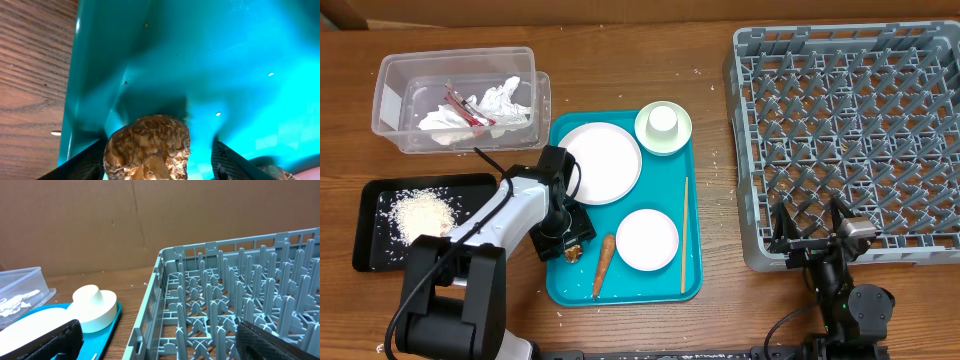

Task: Sort waste into correct bins and load items into the dishwasher
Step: 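Lower the left gripper to the brown mushroom and grasp it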

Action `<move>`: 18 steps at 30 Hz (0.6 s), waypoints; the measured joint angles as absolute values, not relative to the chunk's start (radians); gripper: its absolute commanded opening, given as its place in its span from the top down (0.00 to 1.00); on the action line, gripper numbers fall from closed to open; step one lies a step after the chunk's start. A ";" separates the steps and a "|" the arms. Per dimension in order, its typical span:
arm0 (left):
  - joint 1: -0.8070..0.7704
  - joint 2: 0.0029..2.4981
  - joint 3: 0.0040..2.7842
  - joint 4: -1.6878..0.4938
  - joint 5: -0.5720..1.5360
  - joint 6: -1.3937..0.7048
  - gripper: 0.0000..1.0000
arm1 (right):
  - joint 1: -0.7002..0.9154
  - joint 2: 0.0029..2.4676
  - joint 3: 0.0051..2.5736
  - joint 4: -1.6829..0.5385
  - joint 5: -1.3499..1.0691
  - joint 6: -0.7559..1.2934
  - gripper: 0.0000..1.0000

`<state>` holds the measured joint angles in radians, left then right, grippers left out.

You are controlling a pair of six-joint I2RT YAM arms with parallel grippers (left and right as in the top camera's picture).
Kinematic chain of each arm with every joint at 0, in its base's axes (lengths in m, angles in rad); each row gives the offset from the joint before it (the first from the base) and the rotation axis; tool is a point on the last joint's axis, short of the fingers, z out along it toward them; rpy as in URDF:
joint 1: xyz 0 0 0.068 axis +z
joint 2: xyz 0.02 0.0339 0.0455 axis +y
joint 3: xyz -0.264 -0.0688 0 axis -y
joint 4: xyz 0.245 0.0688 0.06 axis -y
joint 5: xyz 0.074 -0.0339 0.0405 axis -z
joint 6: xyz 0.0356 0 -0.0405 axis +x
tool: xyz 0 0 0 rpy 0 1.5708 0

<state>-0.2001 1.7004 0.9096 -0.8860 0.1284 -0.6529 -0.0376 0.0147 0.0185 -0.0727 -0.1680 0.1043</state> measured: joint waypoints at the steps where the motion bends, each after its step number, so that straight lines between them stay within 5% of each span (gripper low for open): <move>1: -0.200 1.700 0.910 -0.887 0.127 -0.654 0.41 | -0.038 0.015 0.019 -0.072 -0.168 0.104 0.00; 12: -0.200 1.721 0.979 -0.918 0.127 -0.648 0.55 | -0.038 0.015 0.019 -0.073 -0.168 0.104 0.00; 18: -0.200 1.721 0.985 -0.936 0.125 -0.645 0.53 | -0.038 0.015 0.019 -0.072 -0.168 0.104 0.00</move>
<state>-0.2005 1.7206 0.9848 -0.9360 0.1249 -0.6445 -0.0376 0.0147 0.0185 -0.0719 -0.1684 0.1043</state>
